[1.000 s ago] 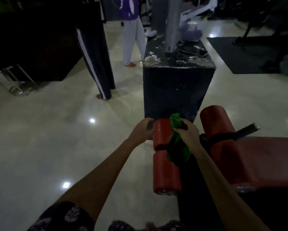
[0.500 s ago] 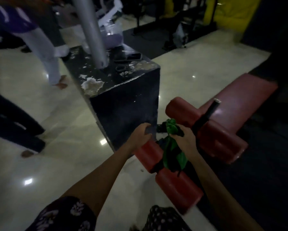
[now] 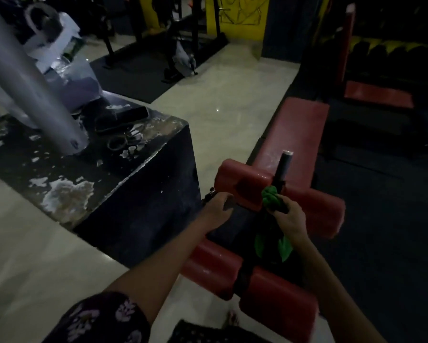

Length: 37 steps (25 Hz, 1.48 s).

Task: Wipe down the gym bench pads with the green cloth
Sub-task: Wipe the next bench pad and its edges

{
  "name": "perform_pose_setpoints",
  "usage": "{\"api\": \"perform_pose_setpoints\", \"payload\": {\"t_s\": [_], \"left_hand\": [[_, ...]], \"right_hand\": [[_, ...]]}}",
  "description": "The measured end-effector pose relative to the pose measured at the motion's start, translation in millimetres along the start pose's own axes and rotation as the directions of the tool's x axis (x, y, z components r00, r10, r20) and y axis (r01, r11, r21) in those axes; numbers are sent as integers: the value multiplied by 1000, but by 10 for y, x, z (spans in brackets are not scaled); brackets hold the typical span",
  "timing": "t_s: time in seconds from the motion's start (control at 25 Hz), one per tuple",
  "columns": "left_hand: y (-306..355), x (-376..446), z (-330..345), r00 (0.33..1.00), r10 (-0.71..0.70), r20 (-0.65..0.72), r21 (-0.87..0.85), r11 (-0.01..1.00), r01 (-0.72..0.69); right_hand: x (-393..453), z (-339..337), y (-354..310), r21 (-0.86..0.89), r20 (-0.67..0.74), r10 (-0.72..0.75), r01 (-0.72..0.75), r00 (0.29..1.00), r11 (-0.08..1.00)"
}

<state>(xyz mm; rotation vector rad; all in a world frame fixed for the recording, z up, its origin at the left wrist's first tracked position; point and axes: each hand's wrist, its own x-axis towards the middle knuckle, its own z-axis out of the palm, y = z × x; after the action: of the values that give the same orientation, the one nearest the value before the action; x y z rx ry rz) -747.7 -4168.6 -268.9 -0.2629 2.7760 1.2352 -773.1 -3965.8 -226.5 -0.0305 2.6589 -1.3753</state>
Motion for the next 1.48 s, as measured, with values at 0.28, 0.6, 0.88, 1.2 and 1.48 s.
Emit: {"api": "perform_pose_setpoints", "payload": {"t_s": [0.28,0.6,0.88,1.2,1.48], "left_hand": [[-210,851,-236,982,131,134,140,979,-150],[-416,1977,-554,902,249,353,353,857,-375],[-568,2547,-423,884,221,412,383,839,-388],[-846,2731,31,953,249,174,123,955,-271],[-977,2734,222,932,359,60,110,925,-363]], "right_hand": [[288,283,-158,43,-48,160,-158,986,987],[517,623,-353,108,-266,368,-351,891,930],[1098,747,-634,-9,-413,366,-406,834,914],[1824,1424,-348,-576,-242,360,-432,901,694],[1934,1323,-29,-567,-382,336,-506,861,651]]}}
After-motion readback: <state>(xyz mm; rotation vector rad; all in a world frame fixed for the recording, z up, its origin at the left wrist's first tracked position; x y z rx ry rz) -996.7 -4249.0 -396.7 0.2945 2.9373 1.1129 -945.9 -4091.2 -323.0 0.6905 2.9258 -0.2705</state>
